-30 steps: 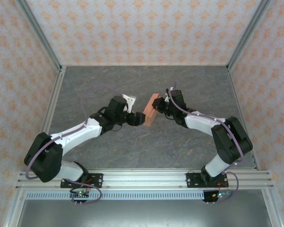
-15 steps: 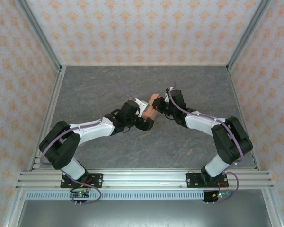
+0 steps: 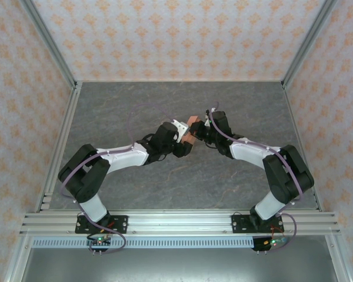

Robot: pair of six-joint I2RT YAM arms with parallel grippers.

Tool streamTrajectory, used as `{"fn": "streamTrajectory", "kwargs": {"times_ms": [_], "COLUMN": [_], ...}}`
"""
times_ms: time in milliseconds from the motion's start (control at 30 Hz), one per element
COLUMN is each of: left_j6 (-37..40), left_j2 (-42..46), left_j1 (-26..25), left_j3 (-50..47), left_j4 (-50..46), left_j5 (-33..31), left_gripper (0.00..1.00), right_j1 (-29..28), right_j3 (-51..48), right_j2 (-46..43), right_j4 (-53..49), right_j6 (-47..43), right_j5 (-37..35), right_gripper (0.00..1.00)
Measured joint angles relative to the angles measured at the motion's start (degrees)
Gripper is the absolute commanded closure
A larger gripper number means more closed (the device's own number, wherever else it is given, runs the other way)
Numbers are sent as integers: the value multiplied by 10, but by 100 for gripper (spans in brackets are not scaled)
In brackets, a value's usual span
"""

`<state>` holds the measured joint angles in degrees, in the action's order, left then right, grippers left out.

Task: Fold the paper box

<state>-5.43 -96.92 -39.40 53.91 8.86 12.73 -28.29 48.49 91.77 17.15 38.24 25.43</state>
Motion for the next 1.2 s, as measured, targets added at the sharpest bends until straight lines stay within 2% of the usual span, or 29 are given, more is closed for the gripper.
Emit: {"fn": "streamTrajectory", "kwargs": {"times_ms": [200,433,600,800,1000,1200], "left_j6": [4,38,74,129,219,340], "left_j2": [-1,0,21,78,113,115], "left_j1": [0,0,11,56,105,127], "left_j3": [1,1,-8,-14,-1,14], "left_j4": [0,0,-18,-54,-133,-237], "left_j5": [-7,-12,7,79,171,232], "left_gripper": [55,59,59,57,57,57], "right_j1": [2,10,34,54,58,59], "right_j3": [3,3,0,0,-12,-84], "right_j2": [-1,-34,-116,-220,-224,-256], "right_j4": [-8,-61,-132,-198,-227,-200], "right_j6": [-2,-23,-59,-197,-363,-476], "right_j5": [-1,-7,-13,-5,25,24], "right_gripper": [91,72,58,55,58,60]}}
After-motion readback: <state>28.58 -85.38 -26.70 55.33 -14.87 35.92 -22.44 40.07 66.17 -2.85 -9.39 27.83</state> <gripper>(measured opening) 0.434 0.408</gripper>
